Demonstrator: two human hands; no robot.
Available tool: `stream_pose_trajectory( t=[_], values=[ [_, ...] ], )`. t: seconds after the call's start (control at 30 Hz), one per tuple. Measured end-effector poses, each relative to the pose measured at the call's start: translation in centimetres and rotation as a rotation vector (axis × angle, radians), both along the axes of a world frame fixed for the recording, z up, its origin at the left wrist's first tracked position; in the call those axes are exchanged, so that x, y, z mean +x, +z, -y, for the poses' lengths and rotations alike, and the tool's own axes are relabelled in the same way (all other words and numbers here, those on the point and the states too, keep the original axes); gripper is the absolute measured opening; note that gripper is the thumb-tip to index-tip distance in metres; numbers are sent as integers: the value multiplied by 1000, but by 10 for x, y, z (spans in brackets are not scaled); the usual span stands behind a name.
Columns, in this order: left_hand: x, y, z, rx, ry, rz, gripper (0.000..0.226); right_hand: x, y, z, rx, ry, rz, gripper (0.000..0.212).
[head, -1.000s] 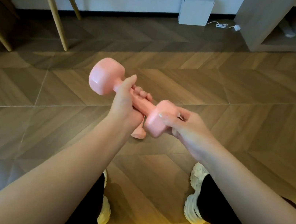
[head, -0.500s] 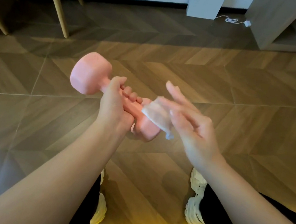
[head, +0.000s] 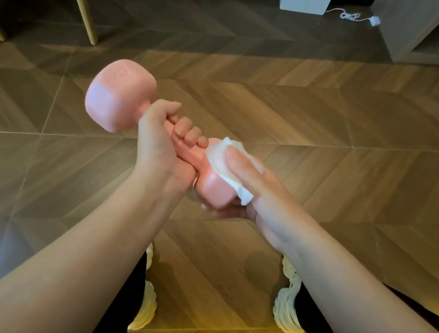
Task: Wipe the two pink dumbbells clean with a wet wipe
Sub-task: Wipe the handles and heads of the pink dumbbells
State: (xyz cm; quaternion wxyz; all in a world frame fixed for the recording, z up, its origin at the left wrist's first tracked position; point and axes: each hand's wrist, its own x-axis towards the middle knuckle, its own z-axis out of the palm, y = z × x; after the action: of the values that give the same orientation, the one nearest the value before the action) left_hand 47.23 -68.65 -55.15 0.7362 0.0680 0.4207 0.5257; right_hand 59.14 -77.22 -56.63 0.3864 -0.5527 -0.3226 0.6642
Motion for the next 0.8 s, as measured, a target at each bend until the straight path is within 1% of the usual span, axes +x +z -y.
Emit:
stream_pose_trajectory(
  t=[0.07, 0.13, 0.2, 0.3, 0.37, 0.43, 0.6, 0.7, 0.8],
  values=[
    [0, 1, 0, 8, -1, -1, 33, 2, 3, -2, -12, 15, -48, 47],
    [-2, 2, -3, 9, 17, -1, 33, 8, 6, -2, -10, 70, -146, 44],
    [-4, 3, -4, 5, 41, -5, 34, 13, 5, -2, 16, 107, -200, 48],
    [-4, 1, -1, -3, 60, 1, 34, 6, -1, -2, 14, 63, -90, 57],
    [-1, 0, 1, 9, 47, -11, 33, -2, -3, -2, 3, 14, -13, 55],
    [2, 0, 1, 22, 34, -25, 32, -2, -3, -2, -13, -21, -17, 55],
    [-1, -1, -2, 8, 44, 19, 34, 15, -1, -1, -26, 60, -276, 47],
    [-2, -4, -2, 15, 39, 35, 35, 14, -6, 2, -44, 68, -293, 53],
    [0, -6, -2, 40, 20, 45, 34, 8, -5, 4, -127, 70, -358, 63]
  ],
)
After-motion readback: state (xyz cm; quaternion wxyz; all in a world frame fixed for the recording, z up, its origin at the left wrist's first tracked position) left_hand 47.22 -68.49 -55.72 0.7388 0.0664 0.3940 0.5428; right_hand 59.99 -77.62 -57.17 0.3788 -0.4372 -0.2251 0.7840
